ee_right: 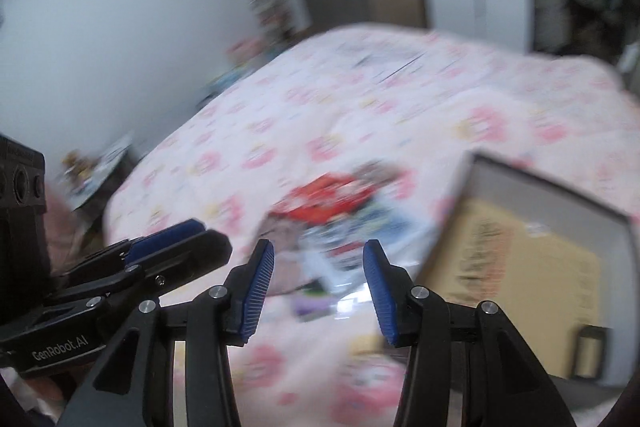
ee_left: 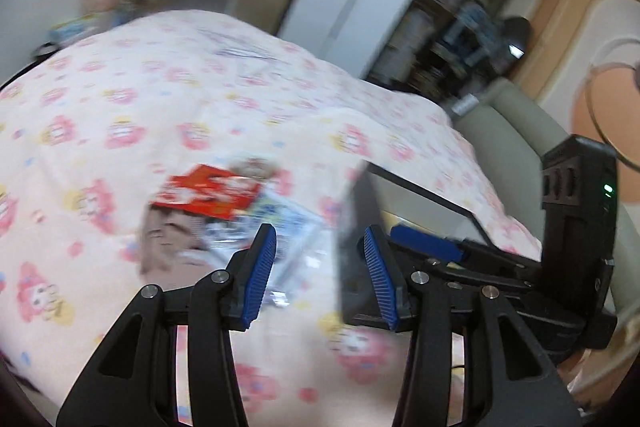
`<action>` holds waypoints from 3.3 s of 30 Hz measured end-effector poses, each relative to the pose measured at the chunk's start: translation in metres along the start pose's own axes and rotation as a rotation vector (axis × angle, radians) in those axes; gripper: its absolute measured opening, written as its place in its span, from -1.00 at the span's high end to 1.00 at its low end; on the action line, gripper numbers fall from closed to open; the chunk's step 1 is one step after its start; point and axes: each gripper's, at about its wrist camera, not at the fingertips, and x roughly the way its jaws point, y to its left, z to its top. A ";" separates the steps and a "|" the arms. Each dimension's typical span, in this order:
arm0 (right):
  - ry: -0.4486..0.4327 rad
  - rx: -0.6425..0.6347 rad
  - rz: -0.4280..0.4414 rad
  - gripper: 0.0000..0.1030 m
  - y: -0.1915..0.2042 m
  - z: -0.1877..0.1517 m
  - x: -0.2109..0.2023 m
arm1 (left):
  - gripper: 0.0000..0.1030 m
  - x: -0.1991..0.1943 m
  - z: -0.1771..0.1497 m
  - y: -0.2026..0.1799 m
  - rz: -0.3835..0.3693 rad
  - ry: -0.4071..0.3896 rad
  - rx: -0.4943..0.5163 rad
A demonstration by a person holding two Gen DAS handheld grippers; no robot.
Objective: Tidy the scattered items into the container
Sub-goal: 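Move both grippers back from the box to the scattered items, then grasp the beige fabric mask with the left gripper, then lift the beige fabric with the left gripper while the right gripper grasps its other edge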
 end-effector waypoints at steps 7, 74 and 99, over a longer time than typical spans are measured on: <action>0.230 0.005 0.025 0.16 0.015 -0.009 0.108 | 0.10 0.049 -0.028 0.082 0.198 0.075 -0.188; 0.321 0.108 0.043 0.77 -0.009 -0.093 0.148 | 0.94 0.119 -0.101 0.143 0.108 0.217 -0.290; -0.013 0.268 0.016 0.89 -0.069 -0.126 -0.074 | 0.94 0.044 -0.070 -0.058 -0.339 0.210 0.009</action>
